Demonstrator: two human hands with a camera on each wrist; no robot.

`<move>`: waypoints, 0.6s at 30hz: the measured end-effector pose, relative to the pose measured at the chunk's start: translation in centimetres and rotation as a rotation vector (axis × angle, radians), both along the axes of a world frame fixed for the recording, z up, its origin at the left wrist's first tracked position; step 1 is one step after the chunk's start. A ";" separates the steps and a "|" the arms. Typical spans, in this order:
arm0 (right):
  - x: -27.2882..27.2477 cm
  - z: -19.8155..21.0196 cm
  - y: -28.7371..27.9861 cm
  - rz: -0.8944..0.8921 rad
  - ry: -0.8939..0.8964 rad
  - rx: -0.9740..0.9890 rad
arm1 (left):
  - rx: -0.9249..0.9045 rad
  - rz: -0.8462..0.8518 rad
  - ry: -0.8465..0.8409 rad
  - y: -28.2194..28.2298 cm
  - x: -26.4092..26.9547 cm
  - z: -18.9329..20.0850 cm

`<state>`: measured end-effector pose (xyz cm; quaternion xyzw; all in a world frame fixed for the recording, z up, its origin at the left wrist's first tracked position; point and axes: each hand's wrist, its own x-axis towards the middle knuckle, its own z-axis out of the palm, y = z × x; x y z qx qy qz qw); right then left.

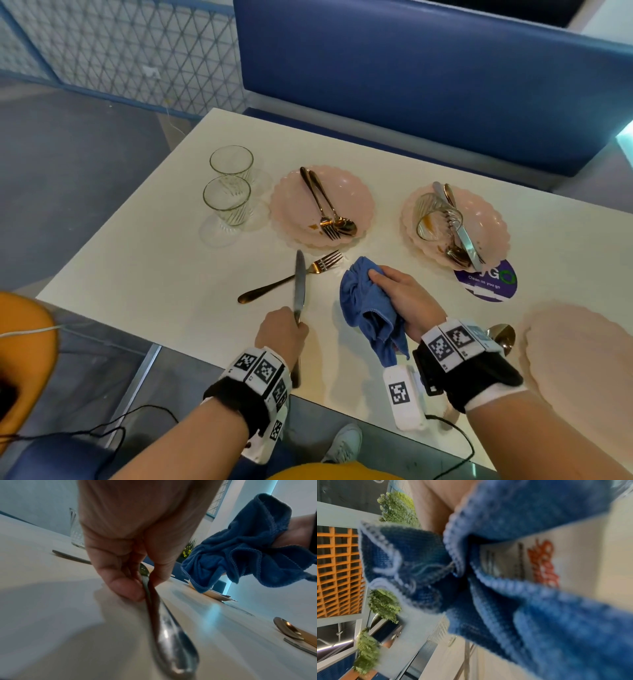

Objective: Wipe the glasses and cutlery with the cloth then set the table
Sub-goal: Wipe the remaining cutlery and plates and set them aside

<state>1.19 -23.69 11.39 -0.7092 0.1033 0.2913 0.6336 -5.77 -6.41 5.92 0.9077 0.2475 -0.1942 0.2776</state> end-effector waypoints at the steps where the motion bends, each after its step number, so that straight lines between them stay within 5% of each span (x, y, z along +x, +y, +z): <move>1: 0.0 -0.1 0.2 0.021 0.002 -0.004 | -0.008 0.018 -0.017 0.0 -0.1 0.0; 9: 0.0 -1.5 1.6 0.047 0.092 0.039 | -0.246 0.164 -0.322 -0.6 -1.5 0.6; 13: -1.0 -1.1 2.7 0.068 0.147 0.275 | -0.255 0.020 -0.456 -2.2 -1.0 2.5; 18: -0.5 -0.3 3.4 -0.075 0.004 0.303 | -0.600 0.323 -0.415 -5.3 2.2 5.8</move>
